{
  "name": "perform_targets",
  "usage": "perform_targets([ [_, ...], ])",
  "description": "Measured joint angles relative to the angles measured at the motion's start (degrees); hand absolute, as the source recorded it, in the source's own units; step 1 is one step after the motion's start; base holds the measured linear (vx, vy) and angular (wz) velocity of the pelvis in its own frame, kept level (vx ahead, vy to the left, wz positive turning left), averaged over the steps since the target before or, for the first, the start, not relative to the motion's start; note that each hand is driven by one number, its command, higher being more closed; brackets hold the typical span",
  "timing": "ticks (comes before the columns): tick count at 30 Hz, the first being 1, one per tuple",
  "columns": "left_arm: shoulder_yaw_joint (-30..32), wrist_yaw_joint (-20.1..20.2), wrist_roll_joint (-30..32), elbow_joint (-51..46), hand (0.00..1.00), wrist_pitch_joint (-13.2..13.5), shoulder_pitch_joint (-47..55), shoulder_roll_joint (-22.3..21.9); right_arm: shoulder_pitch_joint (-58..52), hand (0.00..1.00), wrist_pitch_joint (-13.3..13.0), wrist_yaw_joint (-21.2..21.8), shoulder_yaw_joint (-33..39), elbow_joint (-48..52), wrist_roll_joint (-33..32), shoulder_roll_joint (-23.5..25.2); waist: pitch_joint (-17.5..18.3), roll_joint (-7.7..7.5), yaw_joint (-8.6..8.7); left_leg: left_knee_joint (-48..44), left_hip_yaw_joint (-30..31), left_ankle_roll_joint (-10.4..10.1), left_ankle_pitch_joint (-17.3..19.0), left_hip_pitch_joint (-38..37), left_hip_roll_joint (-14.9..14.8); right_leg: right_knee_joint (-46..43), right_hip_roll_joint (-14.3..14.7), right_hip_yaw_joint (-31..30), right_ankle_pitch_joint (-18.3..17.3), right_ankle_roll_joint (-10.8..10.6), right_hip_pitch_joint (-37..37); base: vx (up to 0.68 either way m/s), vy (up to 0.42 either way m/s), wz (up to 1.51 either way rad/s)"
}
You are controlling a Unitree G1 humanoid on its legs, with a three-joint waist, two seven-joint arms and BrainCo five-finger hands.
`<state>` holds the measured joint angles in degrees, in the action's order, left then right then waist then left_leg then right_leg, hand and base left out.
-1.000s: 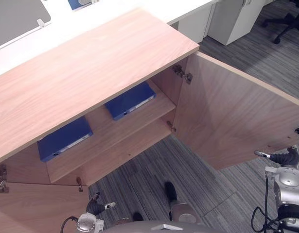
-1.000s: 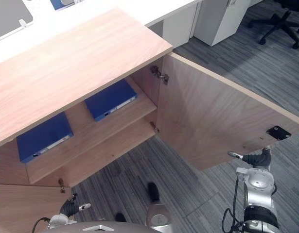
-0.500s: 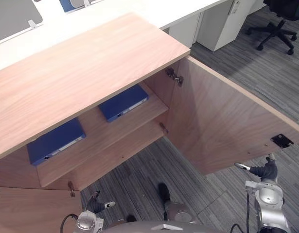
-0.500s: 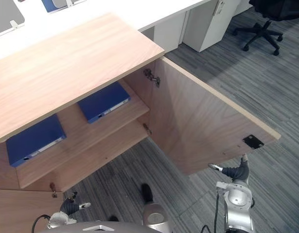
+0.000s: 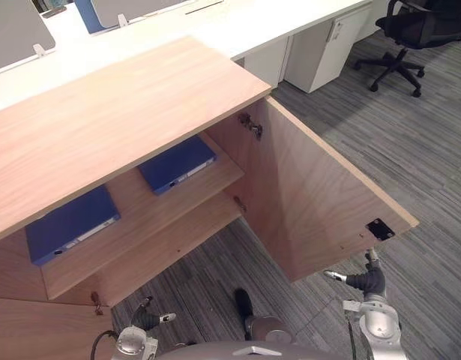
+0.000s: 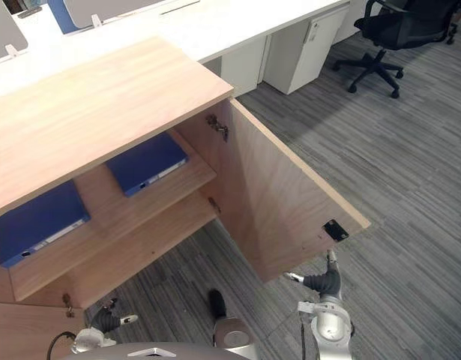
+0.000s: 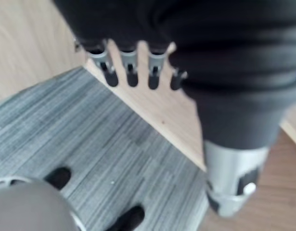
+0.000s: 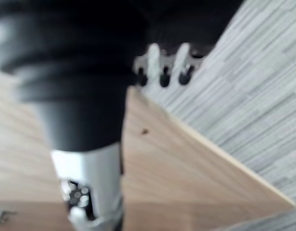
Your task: Walk over to the cabinet, pick up the folder, carry it to the office cabinet, place the folder inside the office cabinet, then close the office cabinet door
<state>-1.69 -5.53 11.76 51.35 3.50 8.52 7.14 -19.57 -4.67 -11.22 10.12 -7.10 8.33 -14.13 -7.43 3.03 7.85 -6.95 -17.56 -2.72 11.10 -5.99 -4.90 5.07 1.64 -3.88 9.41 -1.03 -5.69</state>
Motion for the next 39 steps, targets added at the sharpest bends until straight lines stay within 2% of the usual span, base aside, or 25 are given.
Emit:
perform_targets([
  [4, -0.7, 0.0, 0.9, 0.7, 0.00, 0.0, -0.3, -0.2, -0.5, 0.00, 0.0, 0.2, -3.3, 0.0, 2.2, 0.0, 0.2, -0.30, -0.20, -0.8, -0.3, -0.3, 0.2, 0.0, -0.3, 0.0, 0.1, 0.2, 0.0, 0.0, 0.1, -0.05, 0.000, -0.08],
  [9, -0.8, -0.1, 0.9, 1.4, 0.00, -0.1, -1.0, -0.5, -0.2, 0.00, -0.4, 2.8, -10.1, 0.7, 4.9, -0.1, 1.0, -0.48, -1.69, -1.0, 0.5, -0.4, 0.7, 0.3, -0.5, 0.0, 0.2, 1.3, 0.0, 0.0, 0.6, -0.04, -0.004, 0.06],
  [12, -0.8, -0.1, 0.9, 1.4, 0.00, -0.1, -0.8, -0.6, 0.6, 0.00, -2.4, 5.1, -15.2, 2.1, 5.6, 0.2, 1.9, -0.65, -2.31, -0.9, 0.9, -0.4, 0.7, 0.3, -0.6, 0.0, 0.3, 1.5, 0.0, 0.0, 0.7, -0.01, 0.014, 0.06],
  [14, -0.8, -0.1, 0.9, 1.5, 0.00, -0.1, -0.9, -0.7, 0.4, 0.00, -3.2, 6.6, -18.2, 1.7, 6.6, 1.3, 2.3, -0.97, -3.31, -0.9, 1.4, -0.5, 0.6, 0.3, -0.5, 0.0, 0.2, 1.6, 0.1, -0.1, 0.9, 0.00, 0.045, 0.13],
  [16, -0.7, -0.2, 0.9, 1.5, 0.00, -0.1, -0.8, -0.7, 0.7, 0.00, -3.2, 6.9, -16.8, 1.4, 7.4, 4.6, 2.4, -1.36, -3.91, -0.9, 1.8, -0.6, 0.5, 0.1, -0.3, 0.0, 0.1, 1.7, 0.3, -0.2, 1.2, 0.00, 0.059, 0.11],
  [18, -0.4, -0.4, 0.9, 1.5, 0.00, -0.1, -0.8, -0.5, 1.3, 0.00, -3.1, 5.4, -10.8, -0.6, 7.3, 7.4, 2.5, -1.52, -4.28, -0.8, 1.8, -0.2, 0.5, -0.1, -0.1, -0.1, -0.2, 1.7, 0.6, -0.6, 1.4, 0.01, 0.059, 0.02],
  [24, 0.9, -0.6, 0.8, 1.5, 0.00, -0.8, -0.5, -0.4, 3.8, 0.00, -0.9, -2.0, 4.7, -6.4, 3.1, 9.0, 2.6, -2.44, -4.35, -0.8, 1.4, 0.6, 1.2, -0.4, 0.5, -0.4, -0.6, 1.3, 0.8, -0.8, 1.6, 0.02, 0.087, -0.02],
  [26, 1.5, -0.6, 0.8, 1.5, 0.00, -1.1, -0.4, -0.5, 4.1, 0.00, -0.1, -3.0, 6.9, -7.5, 2.3, 9.0, 2.6, -2.62, -4.39, -0.6, 0.8, 0.7, 1.3, -0.8, 0.6, -0.4, -0.7, 1.1, 0.8, -0.8, 1.7, 0.03, 0.070, -0.13],
  [31, 1.7, -0.6, 0.7, 1.4, 0.00, -1.1, -0.3, -0.5, 4.2, 0.00, 0.0, -4.4, 10.2, -9.1, 2.0, 9.0, 2.5, -2.78, -4.50, 0.1, 0.4, 1.0, 1.5, -1.3, 1.0, -0.4, -0.9, 1.0, 0.6, -1.1, 1.7, 0.00, 0.044, -0.03],
  [35, 1.7, -0.6, -0.4, 1.3, 0.00, -1.1, -0.2, -0.5, 5.3, 0.00, 0.7, -4.4, 11.0, -15.2, 0.3, 9.1, 2.5, -2.82, -4.82, 0.1, 0.6, 1.1, 1.5, -1.4, 1.3, -0.4, -1.3, 1.3, 0.6, -1.2, 1.9, -0.02, 0.031, 0.04],
  [39, 2.1, -0.6, -0.5, 1.3, 0.00, -1.1, -0.1, -0.5, 6.5, 0.00, 1.2, -4.1, 10.7, -23.3, -1.9, 9.1, 2.5, -2.85, -5.89, 0.1, 1.8, 1.3, 1.6, -2.0, 1.5, 0.0, -1.7, 2.4, 0.0, -1.6, 3.0, -0.04, 0.020, 0.14],
])
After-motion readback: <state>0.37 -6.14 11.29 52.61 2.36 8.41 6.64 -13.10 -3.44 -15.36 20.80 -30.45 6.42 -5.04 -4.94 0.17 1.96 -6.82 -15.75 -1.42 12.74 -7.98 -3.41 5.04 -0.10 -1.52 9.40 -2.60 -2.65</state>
